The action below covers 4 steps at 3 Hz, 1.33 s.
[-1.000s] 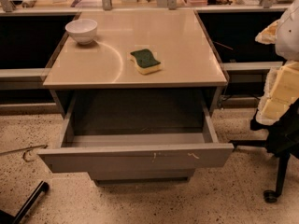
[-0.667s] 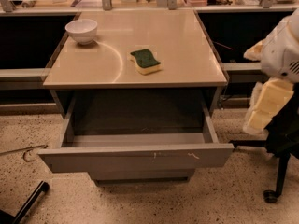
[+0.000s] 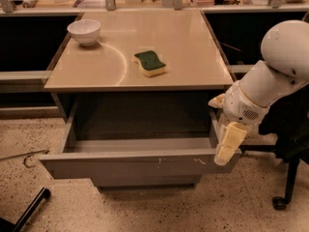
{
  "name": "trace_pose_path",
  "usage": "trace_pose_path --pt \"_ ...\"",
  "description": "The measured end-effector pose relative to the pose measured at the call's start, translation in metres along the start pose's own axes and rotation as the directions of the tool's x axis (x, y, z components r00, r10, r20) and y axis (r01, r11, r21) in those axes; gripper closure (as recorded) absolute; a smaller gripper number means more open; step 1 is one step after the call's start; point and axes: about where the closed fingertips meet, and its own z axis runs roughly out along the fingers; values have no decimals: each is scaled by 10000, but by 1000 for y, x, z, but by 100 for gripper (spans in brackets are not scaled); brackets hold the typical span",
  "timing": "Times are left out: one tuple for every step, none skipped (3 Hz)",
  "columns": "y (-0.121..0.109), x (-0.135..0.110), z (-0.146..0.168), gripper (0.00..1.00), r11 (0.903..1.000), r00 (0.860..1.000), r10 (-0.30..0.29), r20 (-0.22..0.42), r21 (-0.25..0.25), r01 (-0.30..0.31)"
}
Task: Close top drawer
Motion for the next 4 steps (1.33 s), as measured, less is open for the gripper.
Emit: trace_pose_path --pt "0 0 0 0 10000 10000 -1 1 -1 1" --pt "4 2 13 0 9996 9996 -74 268 -288 82" --pt "23 3 28 0 9989 9974 -135 707 -437 167" --pt "40 5 47 0 9959 9964 -9 843 -896 85"
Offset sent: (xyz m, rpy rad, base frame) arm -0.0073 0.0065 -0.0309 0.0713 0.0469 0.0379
